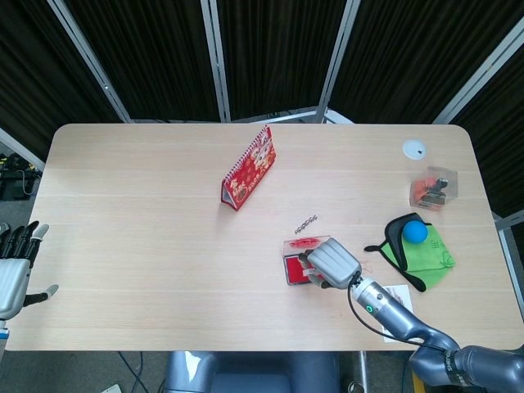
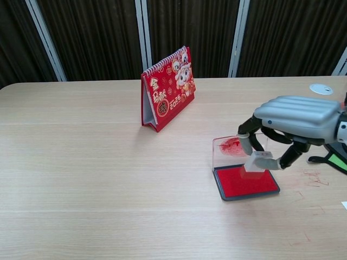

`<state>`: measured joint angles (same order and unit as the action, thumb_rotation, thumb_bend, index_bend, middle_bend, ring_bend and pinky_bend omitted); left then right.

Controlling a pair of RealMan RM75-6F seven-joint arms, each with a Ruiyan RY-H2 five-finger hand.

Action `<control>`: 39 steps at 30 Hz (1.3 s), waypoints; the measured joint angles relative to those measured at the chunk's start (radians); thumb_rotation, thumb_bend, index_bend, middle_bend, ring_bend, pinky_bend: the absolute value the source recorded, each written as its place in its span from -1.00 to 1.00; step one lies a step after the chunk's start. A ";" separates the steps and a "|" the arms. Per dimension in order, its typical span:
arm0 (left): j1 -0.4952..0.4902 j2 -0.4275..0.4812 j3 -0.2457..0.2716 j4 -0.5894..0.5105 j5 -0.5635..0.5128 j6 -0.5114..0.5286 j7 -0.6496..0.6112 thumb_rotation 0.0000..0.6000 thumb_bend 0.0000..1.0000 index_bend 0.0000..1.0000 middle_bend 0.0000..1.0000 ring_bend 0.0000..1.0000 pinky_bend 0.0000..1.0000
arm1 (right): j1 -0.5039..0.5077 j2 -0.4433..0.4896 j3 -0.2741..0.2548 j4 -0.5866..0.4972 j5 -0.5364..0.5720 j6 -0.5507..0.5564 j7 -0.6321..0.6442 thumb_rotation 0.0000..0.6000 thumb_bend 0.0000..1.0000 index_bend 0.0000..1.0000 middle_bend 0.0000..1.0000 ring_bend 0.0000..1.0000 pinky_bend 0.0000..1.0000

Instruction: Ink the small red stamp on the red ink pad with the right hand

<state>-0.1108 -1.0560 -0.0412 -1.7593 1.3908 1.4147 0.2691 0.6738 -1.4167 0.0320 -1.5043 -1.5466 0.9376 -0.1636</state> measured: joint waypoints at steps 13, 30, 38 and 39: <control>-0.006 0.000 -0.003 0.004 -0.015 -0.010 0.000 1.00 -1.00 -1.00 -1.00 -1.00 -1.00 | 0.014 -0.075 0.044 0.078 0.133 -0.046 -0.034 1.00 -0.10 0.13 0.22 0.61 1.00; -0.008 -0.002 -0.006 0.006 -0.027 -0.009 0.004 1.00 -1.00 -1.00 -1.00 -1.00 -1.00 | 0.011 -0.146 0.029 0.143 0.187 -0.063 -0.097 1.00 -0.08 0.15 0.23 0.60 1.00; -0.007 0.000 -0.004 0.005 -0.026 -0.009 0.001 1.00 -1.00 -1.00 -1.00 -1.00 -1.00 | -0.001 -0.173 0.010 0.197 0.184 -0.061 -0.080 1.00 -0.08 0.15 0.23 0.61 1.00; -0.007 0.001 -0.003 0.005 -0.025 -0.009 0.001 1.00 -1.00 -1.00 -1.00 -1.00 -1.00 | -0.002 -0.175 0.008 0.202 0.184 -0.061 -0.078 1.00 -0.08 0.15 0.23 0.60 1.00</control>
<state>-0.1181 -1.0555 -0.0445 -1.7545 1.3657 1.4060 0.2698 0.6715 -1.5920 0.0399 -1.3024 -1.3627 0.8768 -0.2413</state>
